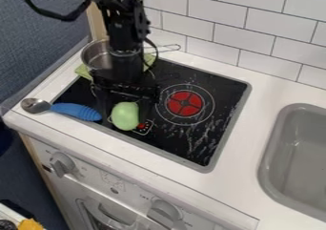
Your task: Move the green object between the stove and the sink
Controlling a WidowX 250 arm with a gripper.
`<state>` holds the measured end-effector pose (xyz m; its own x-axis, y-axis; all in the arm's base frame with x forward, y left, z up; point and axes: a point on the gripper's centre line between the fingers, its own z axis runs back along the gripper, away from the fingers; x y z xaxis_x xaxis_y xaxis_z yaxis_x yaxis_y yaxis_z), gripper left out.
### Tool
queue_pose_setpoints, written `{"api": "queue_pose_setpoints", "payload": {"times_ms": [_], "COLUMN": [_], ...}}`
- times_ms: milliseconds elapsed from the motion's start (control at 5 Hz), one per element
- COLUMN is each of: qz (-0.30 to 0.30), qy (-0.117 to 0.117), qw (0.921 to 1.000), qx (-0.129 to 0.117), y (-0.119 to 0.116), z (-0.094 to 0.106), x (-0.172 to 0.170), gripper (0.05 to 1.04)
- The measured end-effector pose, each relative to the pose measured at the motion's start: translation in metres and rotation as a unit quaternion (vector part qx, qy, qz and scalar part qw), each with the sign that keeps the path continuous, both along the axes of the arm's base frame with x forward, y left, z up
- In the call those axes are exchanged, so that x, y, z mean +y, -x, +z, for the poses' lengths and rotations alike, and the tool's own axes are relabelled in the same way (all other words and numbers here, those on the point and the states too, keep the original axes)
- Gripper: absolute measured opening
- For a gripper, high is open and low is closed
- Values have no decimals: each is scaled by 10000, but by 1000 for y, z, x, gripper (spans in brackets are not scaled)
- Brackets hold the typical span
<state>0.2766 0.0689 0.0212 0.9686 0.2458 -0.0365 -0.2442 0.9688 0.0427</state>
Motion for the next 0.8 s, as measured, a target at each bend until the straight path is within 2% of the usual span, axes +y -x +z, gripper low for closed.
{"api": "queue_pose_setpoints", "payload": {"times_ms": [200, 400, 600, 800], "qz": [57, 114, 177, -49], "qy": [6, 27, -8, -168], "qw": [9999, 9999, 9997, 9996], "qx": [83, 76, 194, 237], "y": [2, 4, 7, -3], "z": [-7, -8, -8, 3], "x": [0, -1, -3, -21], "gripper": [961, 836, 836, 836]}}
